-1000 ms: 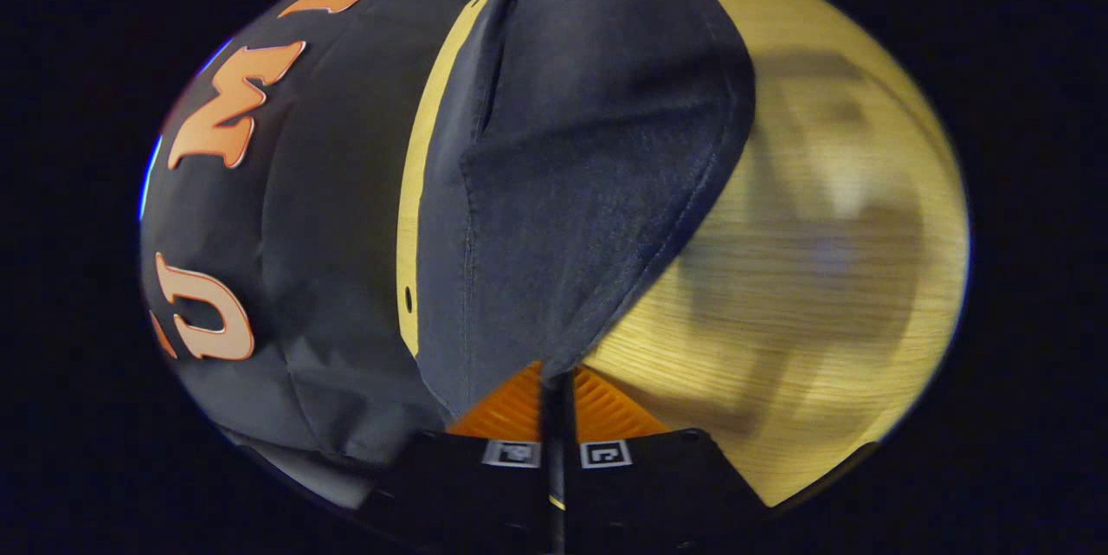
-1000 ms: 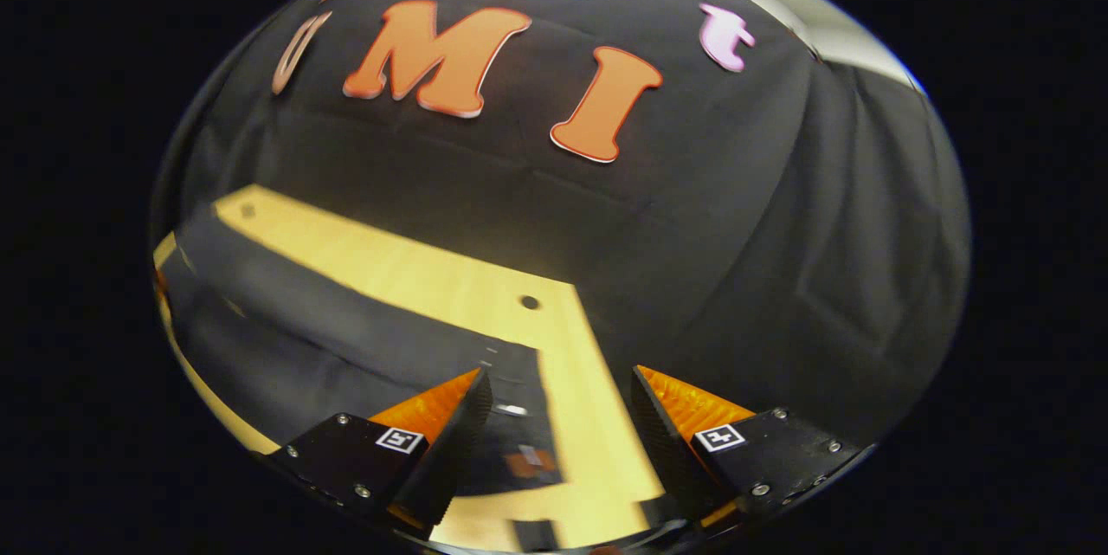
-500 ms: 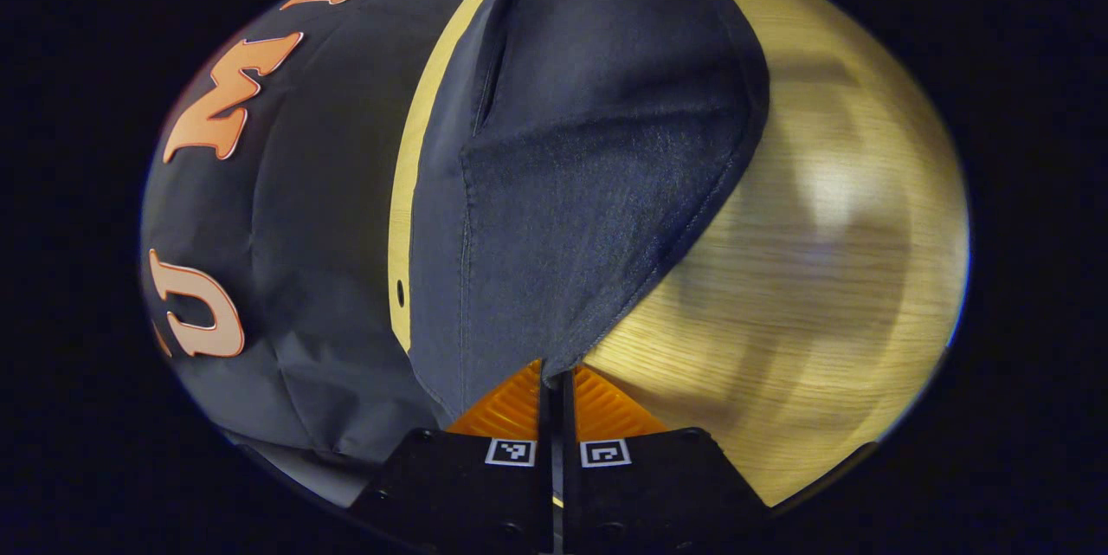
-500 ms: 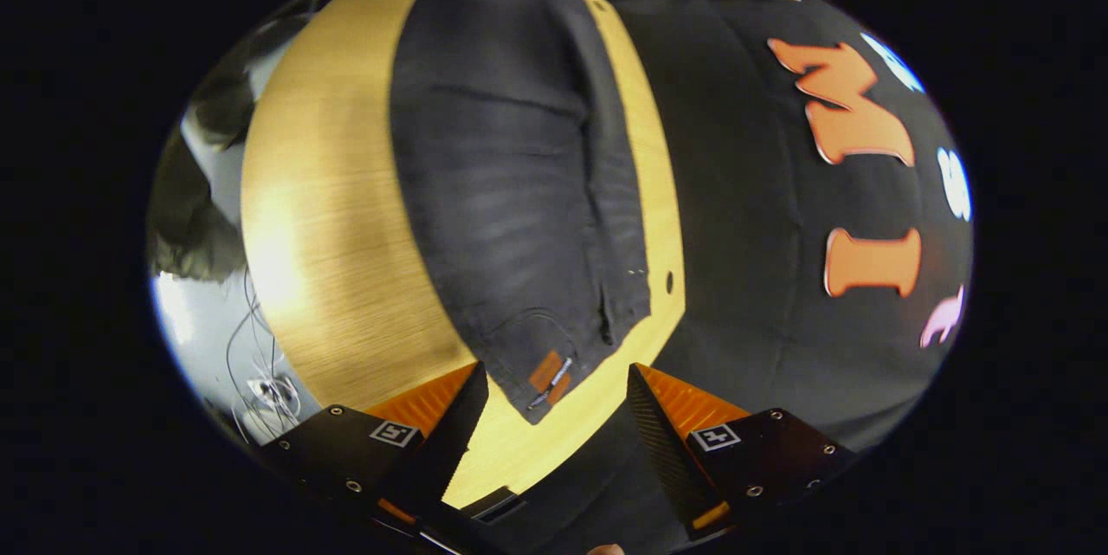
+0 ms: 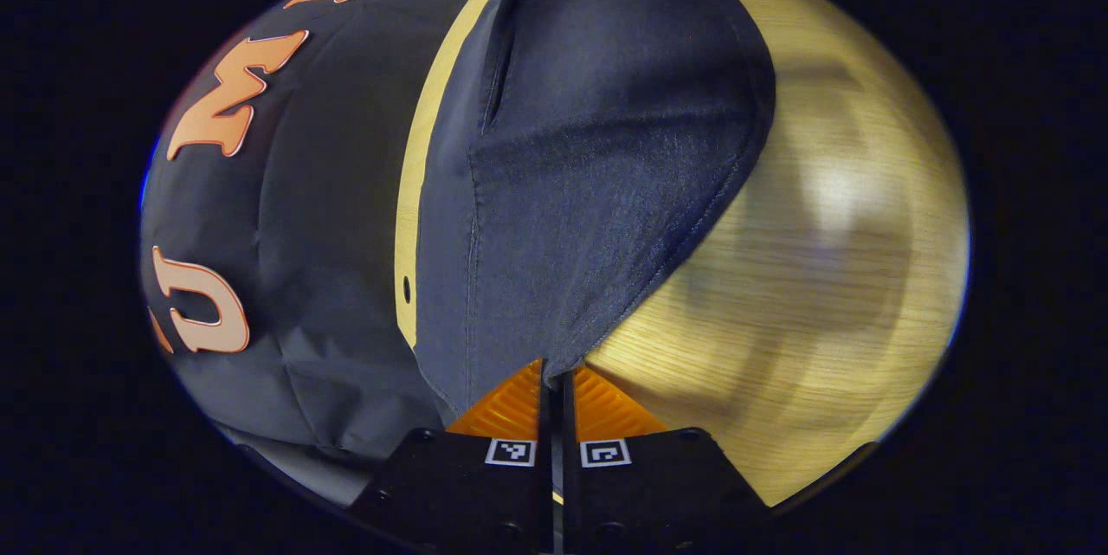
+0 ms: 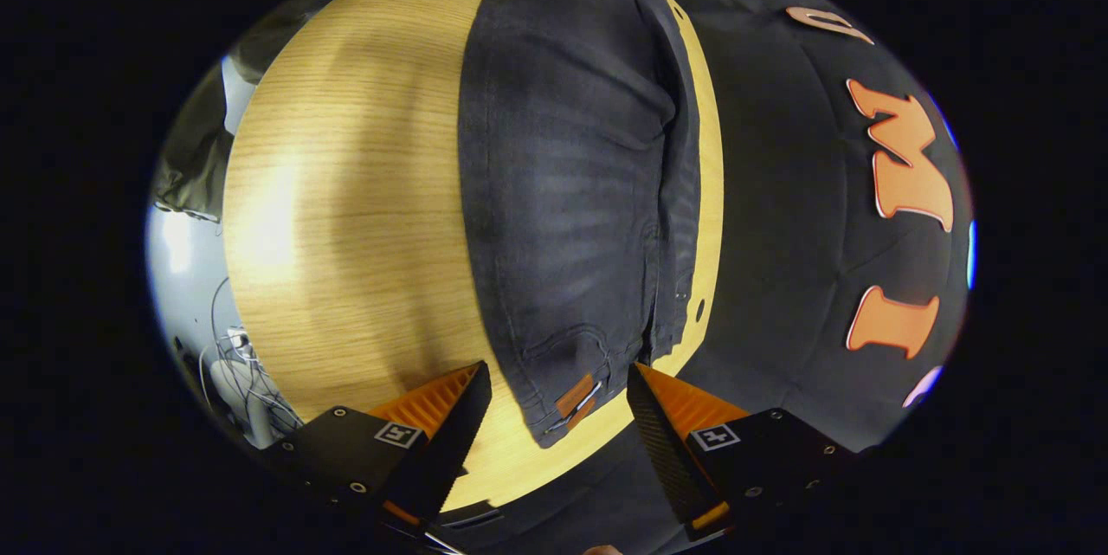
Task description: Grasp the waist and the cuffs of the jeans and fold them to make the two legs overlap; first hold the waist and fold one-third of the jeans toward the cuffs, then hold the cuffs and fold the remaining one-third in the same direction to finish folding.
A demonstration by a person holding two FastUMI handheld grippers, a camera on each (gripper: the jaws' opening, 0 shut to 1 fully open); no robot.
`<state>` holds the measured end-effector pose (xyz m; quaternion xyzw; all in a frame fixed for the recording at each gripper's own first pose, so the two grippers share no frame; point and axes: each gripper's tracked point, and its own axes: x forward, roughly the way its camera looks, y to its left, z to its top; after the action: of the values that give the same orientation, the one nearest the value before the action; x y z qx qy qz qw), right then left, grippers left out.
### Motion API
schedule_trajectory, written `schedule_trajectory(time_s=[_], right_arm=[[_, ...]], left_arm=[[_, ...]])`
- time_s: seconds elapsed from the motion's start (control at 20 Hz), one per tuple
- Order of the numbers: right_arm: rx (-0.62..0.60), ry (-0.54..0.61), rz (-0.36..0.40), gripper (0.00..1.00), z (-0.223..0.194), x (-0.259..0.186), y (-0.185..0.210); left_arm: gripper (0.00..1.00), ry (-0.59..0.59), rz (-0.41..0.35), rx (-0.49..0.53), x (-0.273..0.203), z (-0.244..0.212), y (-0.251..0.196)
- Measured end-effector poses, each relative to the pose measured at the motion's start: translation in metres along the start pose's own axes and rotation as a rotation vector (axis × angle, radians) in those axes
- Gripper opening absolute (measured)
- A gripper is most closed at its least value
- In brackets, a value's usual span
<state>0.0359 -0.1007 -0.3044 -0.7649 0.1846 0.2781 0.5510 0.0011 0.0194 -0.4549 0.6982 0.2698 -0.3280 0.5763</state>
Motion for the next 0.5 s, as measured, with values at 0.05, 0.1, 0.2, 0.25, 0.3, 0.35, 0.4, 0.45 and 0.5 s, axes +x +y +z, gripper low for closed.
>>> schedule_trajectory(time_s=[0.05,0.1,0.2,0.25,0.3,0.35,0.4,0.45,0.5], right_arm=[[0.004,0.002,-0.003,0.96,0.001,0.003,-0.001],[0.019,0.000,-0.006,0.95,-0.001,0.006,-0.002],[0.049,0.005,0.045,0.89,0.000,0.013,0.008],[0.045,0.001,0.064,0.82,0.002,0.012,0.012],[0.026,0.002,0.057,0.55,0.004,0.018,0.014],[0.005,0.007,0.037,0.29,0.005,0.022,0.016],[0.000,0.008,0.021,0.16,0.005,0.020,0.013],[0.035,0.009,0.048,0.08,0.002,0.014,0.015],[0.084,0.010,0.081,0.02,0.000,0.025,0.017]], left_arm=[[0.05,-0.002,0.002,-0.003,0.000,0.000,-0.001],[0.05,-0.002,0.003,-0.008,0.000,0.001,-0.001],[0.05,-0.002,-0.004,-0.019,0.001,0.000,-0.002],[0.05,0.000,-0.007,-0.024,0.001,0.000,-0.002],[0.04,0.003,-0.008,-0.032,0.000,0.000,-0.002],[0.05,0.003,-0.008,-0.036,0.000,-0.001,-0.002],[0.05,0.008,-0.015,-0.039,0.001,0.000,-0.004],[0.05,0.025,-0.034,-0.039,0.002,-0.002,-0.005],[0.05,0.034,-0.041,-0.026,-0.001,-0.003,-0.003]])
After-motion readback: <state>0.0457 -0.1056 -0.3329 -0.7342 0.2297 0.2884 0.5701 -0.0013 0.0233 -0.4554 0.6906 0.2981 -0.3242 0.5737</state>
